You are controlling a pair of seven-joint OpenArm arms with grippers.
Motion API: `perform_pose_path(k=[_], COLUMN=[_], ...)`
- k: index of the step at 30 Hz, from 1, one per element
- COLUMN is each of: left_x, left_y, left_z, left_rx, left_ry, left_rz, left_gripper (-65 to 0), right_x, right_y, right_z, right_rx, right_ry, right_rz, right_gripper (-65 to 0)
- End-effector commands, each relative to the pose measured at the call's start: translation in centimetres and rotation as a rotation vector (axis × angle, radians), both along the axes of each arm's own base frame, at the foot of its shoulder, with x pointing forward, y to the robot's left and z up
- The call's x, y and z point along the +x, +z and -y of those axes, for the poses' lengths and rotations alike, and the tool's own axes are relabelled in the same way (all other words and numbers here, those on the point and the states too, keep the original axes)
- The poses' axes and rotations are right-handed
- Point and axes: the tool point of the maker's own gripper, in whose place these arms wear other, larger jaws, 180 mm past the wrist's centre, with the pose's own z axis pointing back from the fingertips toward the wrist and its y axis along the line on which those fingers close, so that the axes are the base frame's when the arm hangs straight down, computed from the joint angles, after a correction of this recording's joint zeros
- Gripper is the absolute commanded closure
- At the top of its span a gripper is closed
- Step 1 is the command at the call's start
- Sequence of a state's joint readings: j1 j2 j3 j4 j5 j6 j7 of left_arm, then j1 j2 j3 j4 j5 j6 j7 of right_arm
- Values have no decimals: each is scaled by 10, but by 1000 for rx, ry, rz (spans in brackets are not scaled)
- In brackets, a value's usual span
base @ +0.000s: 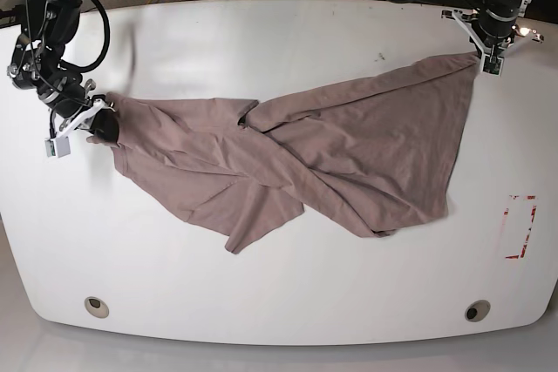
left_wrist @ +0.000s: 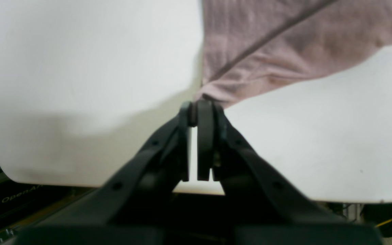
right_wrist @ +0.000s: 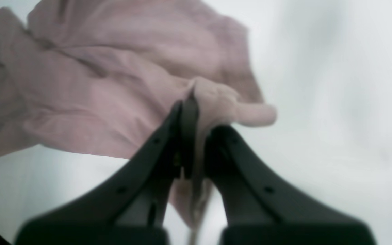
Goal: Fold the T-shirt properly
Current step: 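Release with the left gripper and regrasp the shirt hem further along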
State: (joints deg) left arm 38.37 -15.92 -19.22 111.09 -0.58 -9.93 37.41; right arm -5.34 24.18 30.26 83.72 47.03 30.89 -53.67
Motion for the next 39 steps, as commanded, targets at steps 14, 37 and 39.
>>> perform_pose_path(k=[14, 37, 39], left_x=[40, 226, 235], left_y=[20, 58, 52], left_z=[12, -4, -2], left_rx=[-10, -337, -374], left_ry=[-161, 19, 29], left_rz=[25, 245, 233], left_gripper=[-606, -594, -594], right_x=[9, 8, 8], right_y=[17, 14, 14], right_z=[5, 0, 0], right_rx=[-12, 37, 37], right_ry=[2, -43, -44], right_rz=[58, 74, 74], right_gripper=[0, 0, 0])
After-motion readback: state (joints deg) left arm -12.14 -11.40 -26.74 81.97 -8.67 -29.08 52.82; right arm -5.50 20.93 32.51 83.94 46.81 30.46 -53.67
